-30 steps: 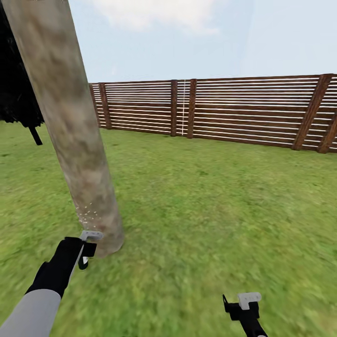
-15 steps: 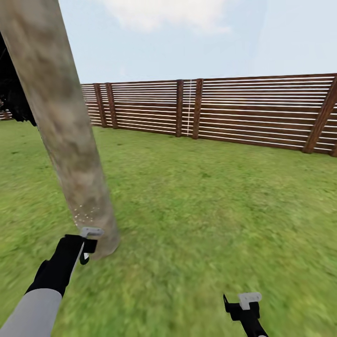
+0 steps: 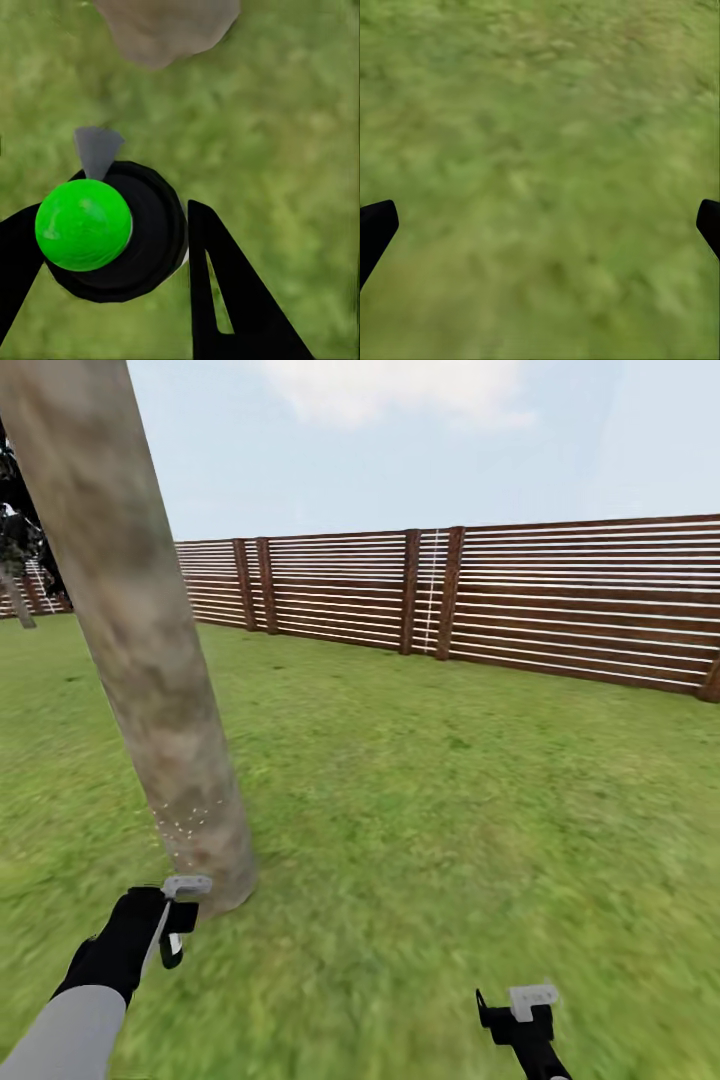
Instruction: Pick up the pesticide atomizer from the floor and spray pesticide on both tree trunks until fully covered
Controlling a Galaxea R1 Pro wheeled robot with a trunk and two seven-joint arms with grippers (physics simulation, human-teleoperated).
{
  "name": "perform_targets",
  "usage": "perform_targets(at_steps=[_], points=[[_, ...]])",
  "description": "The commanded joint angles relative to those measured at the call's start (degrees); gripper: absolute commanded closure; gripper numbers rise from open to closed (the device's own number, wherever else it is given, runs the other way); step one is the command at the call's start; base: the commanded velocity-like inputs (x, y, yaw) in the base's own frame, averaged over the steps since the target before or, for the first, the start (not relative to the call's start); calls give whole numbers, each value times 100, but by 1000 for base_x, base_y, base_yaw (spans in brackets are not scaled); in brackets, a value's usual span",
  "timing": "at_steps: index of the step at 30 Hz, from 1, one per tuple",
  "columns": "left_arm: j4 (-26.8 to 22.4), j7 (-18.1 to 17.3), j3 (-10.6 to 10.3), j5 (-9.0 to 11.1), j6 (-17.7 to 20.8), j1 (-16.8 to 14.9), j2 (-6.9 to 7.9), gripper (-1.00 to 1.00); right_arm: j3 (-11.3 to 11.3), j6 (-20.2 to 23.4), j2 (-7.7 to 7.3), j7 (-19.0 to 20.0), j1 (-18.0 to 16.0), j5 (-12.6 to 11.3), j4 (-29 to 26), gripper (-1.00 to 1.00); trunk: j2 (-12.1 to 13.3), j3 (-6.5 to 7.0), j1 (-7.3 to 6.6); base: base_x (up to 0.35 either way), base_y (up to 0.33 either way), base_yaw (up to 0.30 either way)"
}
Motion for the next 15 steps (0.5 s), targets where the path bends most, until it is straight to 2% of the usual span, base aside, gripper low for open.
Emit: perform_targets(at_steps=[1,3,5,10,15], points=[[17,-41,136,-50,-79,-5,2,100,-2,-9,-1,-45,-2,60,3,-100,-2,-6,0,152,-238,278],[78,139,220,-59,-161,-5,7,100,-2,-9,-1,-42,-2,60,3,-100,-2,-6,0,152,-238,278],[325,546,255,-38,-221,-5,9,100,-2,-9,-1,-39,-2,60,3,-100,-2,-6,0,152,-238,194],[717,661,264,-13,-243,-5,1,100,-2,-9,-1,-43,-2,60,3,-100,-2,-6,0,165,-237,34],[1341,670,268,-44,-641,37,21,100,-2,-9,-1,-45,-2,60,3,-100,-2,-6,0,104,-117,26]])
